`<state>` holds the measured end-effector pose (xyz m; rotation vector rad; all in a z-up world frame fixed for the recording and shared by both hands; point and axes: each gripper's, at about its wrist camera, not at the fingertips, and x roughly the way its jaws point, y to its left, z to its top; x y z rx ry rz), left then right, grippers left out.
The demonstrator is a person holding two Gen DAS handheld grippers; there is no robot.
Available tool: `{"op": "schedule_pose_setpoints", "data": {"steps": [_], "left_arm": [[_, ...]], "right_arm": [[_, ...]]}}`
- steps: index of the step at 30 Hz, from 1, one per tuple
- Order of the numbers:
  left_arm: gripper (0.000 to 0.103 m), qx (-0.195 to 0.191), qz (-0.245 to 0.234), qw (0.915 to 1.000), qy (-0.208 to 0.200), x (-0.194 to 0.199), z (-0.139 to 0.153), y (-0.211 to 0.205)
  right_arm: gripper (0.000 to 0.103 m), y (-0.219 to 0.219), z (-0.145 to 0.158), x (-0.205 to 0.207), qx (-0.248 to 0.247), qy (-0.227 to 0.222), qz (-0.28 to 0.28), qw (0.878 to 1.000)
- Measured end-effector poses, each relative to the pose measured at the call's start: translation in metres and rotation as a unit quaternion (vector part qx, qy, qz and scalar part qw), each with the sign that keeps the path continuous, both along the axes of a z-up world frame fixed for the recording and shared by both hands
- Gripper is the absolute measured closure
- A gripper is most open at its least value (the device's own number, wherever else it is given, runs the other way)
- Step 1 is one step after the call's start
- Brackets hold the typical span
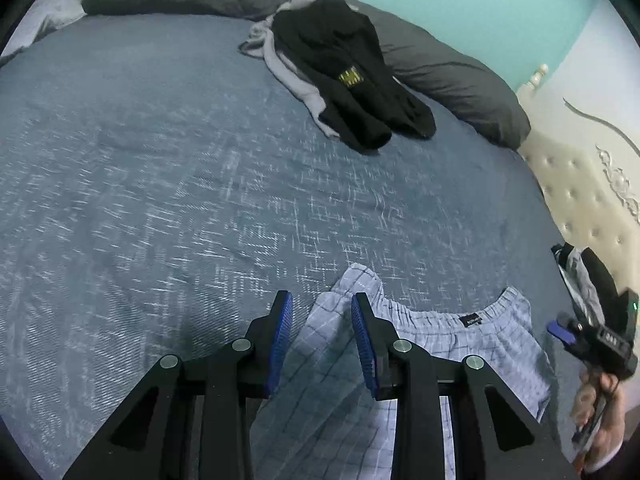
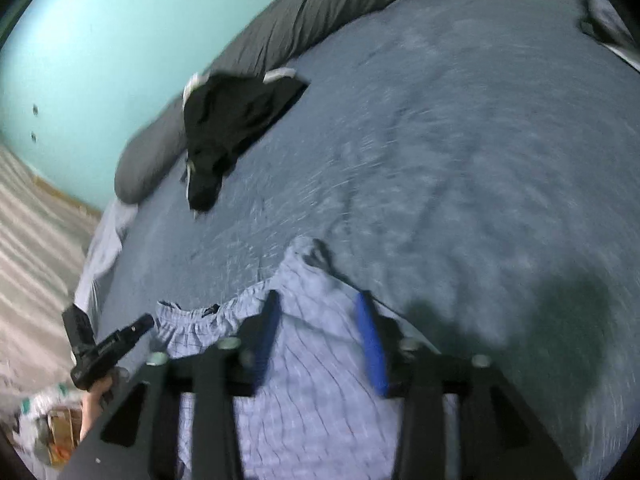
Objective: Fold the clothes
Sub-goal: 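Release the shorts and open both tools above the flattened shorts, then grasp the shorts waistband with the left tool while the right tool grasps its other end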
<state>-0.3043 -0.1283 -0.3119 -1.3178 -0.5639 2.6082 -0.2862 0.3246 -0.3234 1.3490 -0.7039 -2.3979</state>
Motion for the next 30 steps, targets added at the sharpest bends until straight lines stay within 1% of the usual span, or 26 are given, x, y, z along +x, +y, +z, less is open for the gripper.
{"op": "schedule_pose_setpoints", "data": {"steps": [4,10,13,14,15,16,18,19,20,24,27,30], "left_arm": [[0.070,0.010,-0.002,0.9999,-0.005,-0.003,-0.005,0.001],[0.071,0.012,-0.010,0.9999,-0.002,-0.011,-0.008,0.005],[0.071,0.009,-0.014,0.9999,0.000,-0.012,-0.010,0.007],[0.074,0.008,-0.016,0.9999,0.000,-0.013,-0.011,0.007],[0.080,0.006,-0.017,0.9998,0.001,-0.013,-0.011,0.008],[0.083,0.005,-0.018,0.9998,0.001,-0.013,-0.011,0.008],[0.096,0.006,-0.017,0.9998,0.005,-0.012,-0.009,0.007],[0.100,0.006,-0.016,0.9998,0.007,-0.012,-0.008,0.007],[0.103,0.006,-0.015,0.9998,0.009,-0.011,-0.007,0.006],[0.103,0.006,-0.012,0.9998,0.017,-0.010,-0.003,0.005],[0.103,0.007,-0.010,0.9997,0.023,-0.009,0.000,0.003],[0.103,0.011,-0.013,0.9997,0.016,-0.011,-0.003,0.005]], "right_arm": [[0.054,-0.023,-0.006,-0.034,0.033,-0.025,0.032,0.999],[0.054,-0.037,-0.025,-0.062,0.048,-0.051,0.052,0.996],[0.069,-0.038,-0.033,-0.070,0.047,-0.057,0.056,0.996],[0.077,-0.037,-0.034,-0.070,0.045,-0.056,0.057,0.996],[0.083,-0.036,-0.035,-0.070,0.044,-0.055,0.059,0.996],[0.090,-0.037,-0.035,-0.070,0.045,-0.053,0.062,0.996],[0.094,-0.037,-0.031,-0.067,0.048,-0.037,0.069,0.996],[0.096,-0.035,-0.027,-0.065,0.046,-0.025,0.070,0.996],[0.096,-0.033,-0.023,-0.062,0.045,-0.012,0.069,0.997],[0.097,-0.028,-0.008,-0.057,0.039,0.035,0.066,0.996],[0.098,-0.030,0.003,-0.056,0.041,0.069,0.073,0.994],[0.098,-0.036,0.005,-0.058,0.052,0.070,0.081,0.993]]}}
